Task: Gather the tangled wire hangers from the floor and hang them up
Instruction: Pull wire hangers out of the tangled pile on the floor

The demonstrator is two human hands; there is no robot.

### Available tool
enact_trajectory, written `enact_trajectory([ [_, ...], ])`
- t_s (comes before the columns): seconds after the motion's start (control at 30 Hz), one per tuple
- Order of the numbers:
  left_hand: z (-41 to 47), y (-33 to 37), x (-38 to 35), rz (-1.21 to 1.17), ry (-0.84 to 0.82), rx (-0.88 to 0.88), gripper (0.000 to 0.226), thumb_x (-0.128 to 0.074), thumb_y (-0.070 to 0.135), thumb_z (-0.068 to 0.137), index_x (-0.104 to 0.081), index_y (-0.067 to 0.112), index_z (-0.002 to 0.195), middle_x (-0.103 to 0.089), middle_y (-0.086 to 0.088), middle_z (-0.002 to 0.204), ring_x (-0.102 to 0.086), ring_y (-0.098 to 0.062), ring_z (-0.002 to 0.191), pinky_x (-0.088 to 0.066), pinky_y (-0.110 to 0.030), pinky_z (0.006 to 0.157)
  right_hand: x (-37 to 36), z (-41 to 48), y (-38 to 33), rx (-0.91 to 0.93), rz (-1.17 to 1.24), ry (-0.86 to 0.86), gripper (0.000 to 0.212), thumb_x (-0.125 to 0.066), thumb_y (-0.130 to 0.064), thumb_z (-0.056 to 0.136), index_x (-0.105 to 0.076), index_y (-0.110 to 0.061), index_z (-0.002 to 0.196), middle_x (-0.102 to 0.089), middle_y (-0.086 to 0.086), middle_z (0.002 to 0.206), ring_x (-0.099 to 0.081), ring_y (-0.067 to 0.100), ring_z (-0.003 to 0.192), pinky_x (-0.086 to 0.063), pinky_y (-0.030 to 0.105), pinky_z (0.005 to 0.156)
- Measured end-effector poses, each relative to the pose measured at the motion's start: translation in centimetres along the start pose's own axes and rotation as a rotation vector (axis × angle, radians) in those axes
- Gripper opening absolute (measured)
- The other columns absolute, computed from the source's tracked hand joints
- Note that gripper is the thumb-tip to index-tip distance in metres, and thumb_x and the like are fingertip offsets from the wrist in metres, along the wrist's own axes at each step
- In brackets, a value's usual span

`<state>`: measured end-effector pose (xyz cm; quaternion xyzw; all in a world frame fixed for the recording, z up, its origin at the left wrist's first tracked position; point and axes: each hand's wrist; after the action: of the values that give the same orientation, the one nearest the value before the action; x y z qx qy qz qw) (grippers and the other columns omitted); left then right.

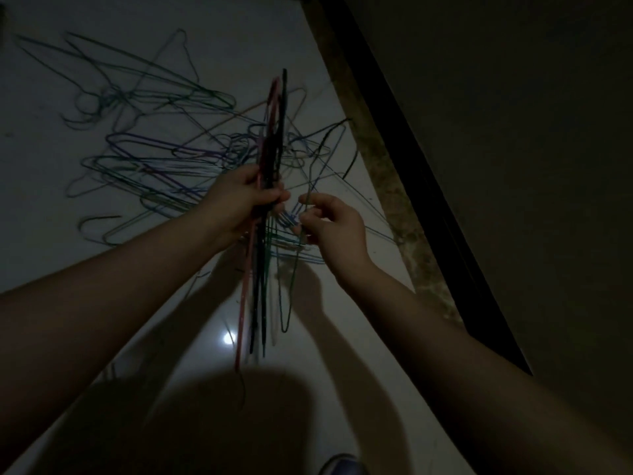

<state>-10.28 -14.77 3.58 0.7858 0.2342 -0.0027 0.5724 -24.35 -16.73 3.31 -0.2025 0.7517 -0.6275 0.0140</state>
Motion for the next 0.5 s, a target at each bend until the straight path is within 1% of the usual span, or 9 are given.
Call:
enact_trajectory([
  [0.1, 0.0, 0.4, 1.1, 0.013, 0.024, -0.021, 0.024, -0.05, -0.013, 0.086, -0.058, 0.01, 0.09, -0.06, -0.003, 0.086, -0.062, -0.012, 0.08, -0.054, -0.019, 0.071, -2.3, 0.3, -0.2, 0.028, -0.024, -0.092, 0.026, -0.054, 0.004, 0.089, -0.062, 0.0, 0.113, -0.054, -0.002, 0.066, -0.061, 0.012, 0.064, -0.046, 0.014, 0.057],
  [0.13, 0.0, 0.5, 1.5, 0.024, 0.035, -0.029, 0.025, -0.049, -0.013, 0.086, -0.058, 0.009, 0.092, -0.061, -0.003, 0.086, -0.061, -0.013, 0.081, -0.053, -0.02, 0.073, -2.9, 0.4, -0.3, 0.031, -0.03, -0.109, 0.027, -0.055, 0.003, 0.089, -0.063, -0.001, 0.114, -0.055, -0.002, 0.067, -0.061, 0.014, 0.066, -0.048, 0.016, 0.06],
  [0.2, -0.1, 0.7, 2.2, 0.013, 0.046, -0.038, 0.025, -0.048, -0.013, 0.086, -0.057, 0.008, 0.095, -0.061, -0.006, 0.087, -0.061, -0.014, 0.081, -0.054, -0.02, 0.071, -4.1, 0.8, -0.2, 0.035, -0.043, -0.112, 0.03, -0.057, 0.0, 0.089, -0.063, -0.003, 0.117, -0.058, -0.002, 0.072, -0.064, 0.016, 0.072, -0.051, 0.026, 0.071],
  [0.27, -0.2, 0.8, 2.9, -0.023, 0.054, -0.036, 0.026, -0.048, -0.014, 0.086, -0.056, 0.006, 0.099, -0.061, -0.007, 0.088, -0.063, -0.015, 0.081, -0.055, -0.019, 0.068, -5.1, 1.3, 0.2, 0.059, -0.083, -0.101, 0.033, -0.06, -0.004, 0.087, -0.063, -0.006, 0.12, -0.063, 0.001, 0.084, -0.065, 0.019, 0.084, -0.054, 0.036, 0.084],
  [0.3, -0.2, 0.9, 3.2, -0.035, 0.062, -0.032, 0.026, -0.047, -0.014, 0.086, -0.056, 0.006, 0.1, -0.062, -0.007, 0.088, -0.063, -0.015, 0.081, -0.055, -0.02, 0.068, -5.5, 1.4, 0.4, 0.073, -0.102, -0.1, 0.034, -0.061, -0.005, 0.087, -0.063, -0.008, 0.121, -0.063, 0.0, 0.087, -0.064, 0.018, 0.089, -0.053, 0.038, 0.088],
  [0.33, -0.3, 0.9, 3.5, -0.042, 0.068, -0.028, 0.026, -0.047, -0.014, 0.086, -0.056, 0.005, 0.101, -0.062, -0.007, 0.088, -0.064, -0.015, 0.081, -0.055, -0.02, 0.069, -5.8, 1.5, 0.6, 0.083, -0.111, -0.106, 0.035, -0.061, -0.005, 0.087, -0.063, -0.008, 0.122, -0.062, -0.003, 0.086, -0.062, 0.016, 0.088, -0.052, 0.037, 0.089],
  [0.4, -0.4, 1.0, 4.0, -0.051, 0.07, -0.016, 0.025, -0.047, -0.013, 0.087, -0.055, 0.003, 0.104, -0.063, -0.008, 0.089, -0.065, -0.015, 0.079, -0.056, -0.021, 0.066, -6.3, 1.6, 0.7, 0.11, -0.11, -0.132, 0.034, -0.059, -0.003, 0.088, -0.063, -0.007, 0.121, -0.058, -0.011, 0.078, -0.057, 0.009, 0.079, -0.049, 0.031, 0.08],
  [0.47, -0.5, 0.9, 4.2, -0.006, 0.076, -0.01, 0.026, -0.05, -0.011, 0.087, -0.055, 0.0, 0.111, -0.064, -0.01, 0.092, -0.065, -0.015, 0.079, -0.055, -0.019, 0.063, -6.7, 1.6, 0.5, 0.136, -0.117, -0.159, 0.032, -0.057, -0.001, 0.088, -0.064, -0.006, 0.119, -0.06, -0.008, 0.08, -0.056, 0.006, 0.075, -0.046, 0.027, 0.077],
  [0.5, -0.5, 0.9, 4.4, 0.017, 0.089, -0.01, 0.028, -0.051, -0.009, 0.087, -0.055, -0.002, 0.114, -0.064, -0.01, 0.094, -0.064, -0.016, 0.08, -0.055, -0.018, 0.061, -7.0, 1.5, 0.4, 0.153, -0.123, -0.166, 0.033, -0.057, -0.001, 0.088, -0.064, -0.007, 0.119, -0.063, -0.002, 0.086, -0.059, 0.01, 0.08, -0.049, 0.03, 0.081],
])
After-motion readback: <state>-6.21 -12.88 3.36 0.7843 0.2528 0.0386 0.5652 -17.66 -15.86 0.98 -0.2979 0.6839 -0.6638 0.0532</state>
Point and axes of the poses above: each hand's wrist, its own z-axis towards the middle knuckle, its own x-axis out of the back of the hand, y = z × x
